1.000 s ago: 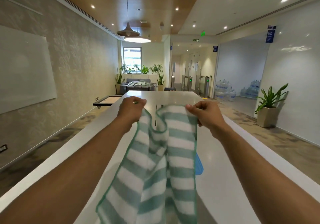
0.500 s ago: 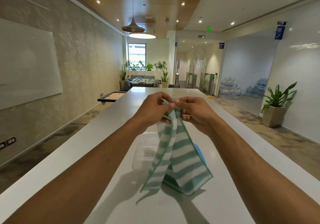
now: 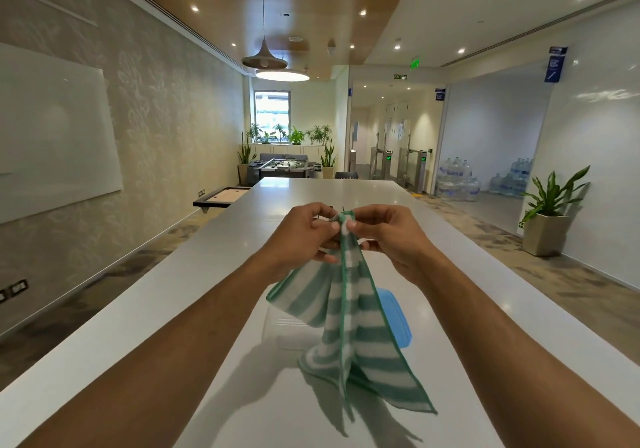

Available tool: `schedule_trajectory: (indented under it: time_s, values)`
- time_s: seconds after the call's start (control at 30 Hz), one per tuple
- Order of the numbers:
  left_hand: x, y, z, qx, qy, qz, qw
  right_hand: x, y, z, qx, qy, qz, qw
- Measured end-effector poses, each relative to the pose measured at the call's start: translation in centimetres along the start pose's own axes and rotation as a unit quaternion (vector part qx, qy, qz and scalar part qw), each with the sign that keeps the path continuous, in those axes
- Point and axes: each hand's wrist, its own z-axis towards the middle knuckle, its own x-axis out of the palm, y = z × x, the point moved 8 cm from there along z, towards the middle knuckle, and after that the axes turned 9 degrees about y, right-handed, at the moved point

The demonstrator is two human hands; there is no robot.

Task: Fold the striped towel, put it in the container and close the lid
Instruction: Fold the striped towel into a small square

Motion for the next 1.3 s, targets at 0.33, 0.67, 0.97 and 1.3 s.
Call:
schedule_trajectory:
  time_s: [0.33,0.67,0.97,1.3]
  values:
    - [-0.2,-0.9,-0.1,0.002,-0.027,0.065,0.998,-0.2,0.4,-0.2,-0.023,-0.019,-0.006,1.000]
    - [-0.6,-1.2,-0.1,0.010,-0.108,0.088,0.990,0.1,0.7,-0.3,-0.037,-0.022,-0.041,0.998]
    - [0.0,-1.5,-0.2,0.003,-0.114,0.079,0.990,0.0,1.1,-0.3,-0.063,-0.033,-0.100,0.992]
    - [-1.5,3.0,-0.9,-0.130,-0.019,0.188,0.973,-2.9,4.4,-0.8,-0.114,-0.110,-0.164,0.974]
